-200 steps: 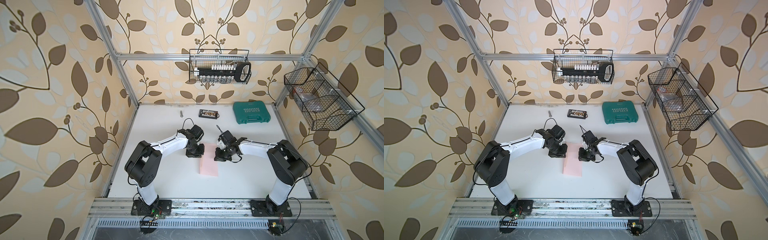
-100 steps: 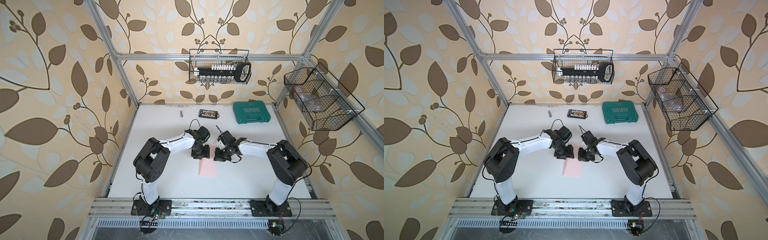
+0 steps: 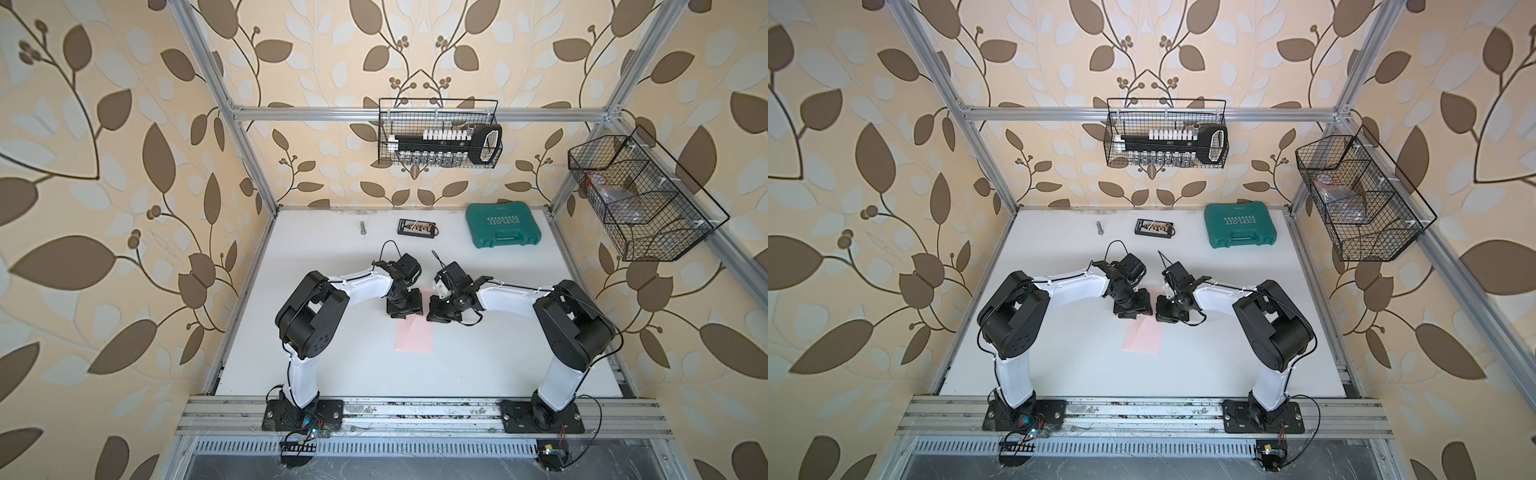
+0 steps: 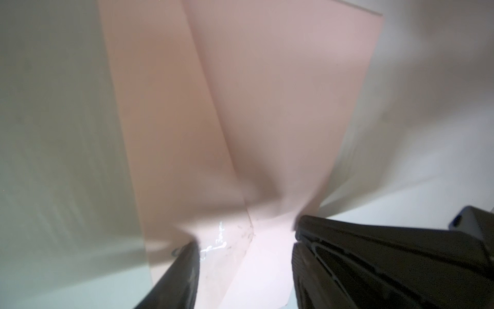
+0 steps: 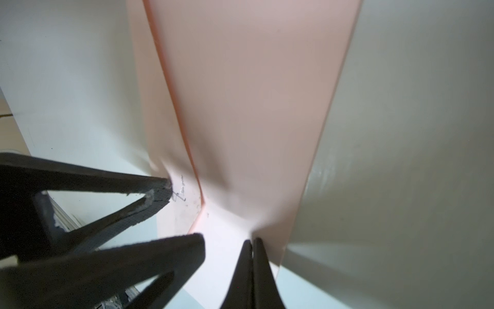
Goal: Fold the letter paper in half and place it into the envelope
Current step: Fold the envelope flap on the envelope.
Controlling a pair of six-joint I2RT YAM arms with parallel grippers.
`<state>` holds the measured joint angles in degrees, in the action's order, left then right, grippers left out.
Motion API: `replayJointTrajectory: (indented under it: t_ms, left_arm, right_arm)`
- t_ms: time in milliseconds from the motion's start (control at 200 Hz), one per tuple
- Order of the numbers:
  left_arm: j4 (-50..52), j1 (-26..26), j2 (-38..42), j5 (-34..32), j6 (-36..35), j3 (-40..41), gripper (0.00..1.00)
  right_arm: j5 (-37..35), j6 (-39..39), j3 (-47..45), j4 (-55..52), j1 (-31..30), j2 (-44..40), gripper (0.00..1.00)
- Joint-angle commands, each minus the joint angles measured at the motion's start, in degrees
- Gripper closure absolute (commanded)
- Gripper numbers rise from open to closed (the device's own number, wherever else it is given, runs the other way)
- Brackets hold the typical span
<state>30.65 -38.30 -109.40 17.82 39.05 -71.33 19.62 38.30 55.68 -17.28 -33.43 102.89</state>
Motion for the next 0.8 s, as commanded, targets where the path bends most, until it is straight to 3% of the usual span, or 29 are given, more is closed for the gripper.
replayJointTrajectory:
  t_ms: [0,270,495,585,795]
  left_arm:
    - [-1.1,-0.6,-2.7,0.1,2.5,2.6,0.42]
    - [-3.8,-0.6,-2.4,1.6,5.8,5.8,0.43]
    - [-4.8,-0.5,-2.3,2.5,9.2,6.3,0.44]
    - [-5.0,-0.5,-2.7,3.0,11.2,6.5,0.44]
    - [-4.4,-0.4,-2.6,3.0,13.7,6.5,0.45]
  right_arm:
    - [-2.2,-1.1,-1.3,-2.7,-0.5,0.3,1.00]
    - [0.3,-3.6,-4.3,-2.1,-0.5,-7.3,1.00]
    - [3.0,4.4,-12.7,11.4,-4.5,-18.4,1.00]
    - [2.5,9.4,-14.7,18.5,-5.9,-17.7,1.00]
    - [1.6,13.0,-12.4,22.6,-9.9,-9.2,1.00]
